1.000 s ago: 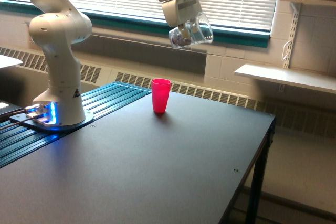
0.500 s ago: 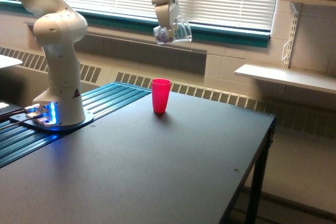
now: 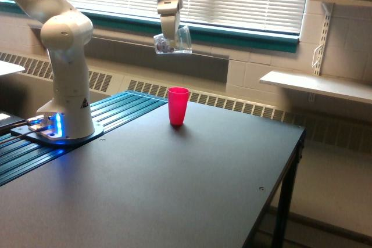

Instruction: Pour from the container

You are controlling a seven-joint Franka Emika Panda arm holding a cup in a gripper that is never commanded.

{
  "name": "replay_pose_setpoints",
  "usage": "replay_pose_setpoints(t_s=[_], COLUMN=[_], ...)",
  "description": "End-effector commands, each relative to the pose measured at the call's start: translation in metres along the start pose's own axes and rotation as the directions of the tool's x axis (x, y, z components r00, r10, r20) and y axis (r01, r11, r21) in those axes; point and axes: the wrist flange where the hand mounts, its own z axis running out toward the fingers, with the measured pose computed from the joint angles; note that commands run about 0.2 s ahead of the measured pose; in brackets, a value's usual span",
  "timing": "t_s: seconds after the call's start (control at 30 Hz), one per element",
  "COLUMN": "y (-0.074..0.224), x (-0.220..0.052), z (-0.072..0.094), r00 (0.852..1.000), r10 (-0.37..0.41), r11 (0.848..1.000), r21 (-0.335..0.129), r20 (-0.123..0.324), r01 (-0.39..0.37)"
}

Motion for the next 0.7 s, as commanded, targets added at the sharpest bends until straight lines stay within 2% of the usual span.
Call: replay_pose_setpoints(t_s=[0.03, 0.2, 0.53, 0.7], y=[0.007, 0.012, 0.016, 0.016], x=[-0.024, -0.030, -0.020, -0.016], z=[0.015, 0.025, 0.040, 0.045], r00=[0.997, 0.995, 0.996, 0.993], r10=[-0.074, -0.078, -0.039, -0.054], r11=[0.996, 0.995, 0.995, 0.991], r21=[-0.037, -0.060, -0.092, -0.117], r20=[0.038, 0.056, 0.084, 0.107], r01=[0.076, 0.081, 0.046, 0.067])
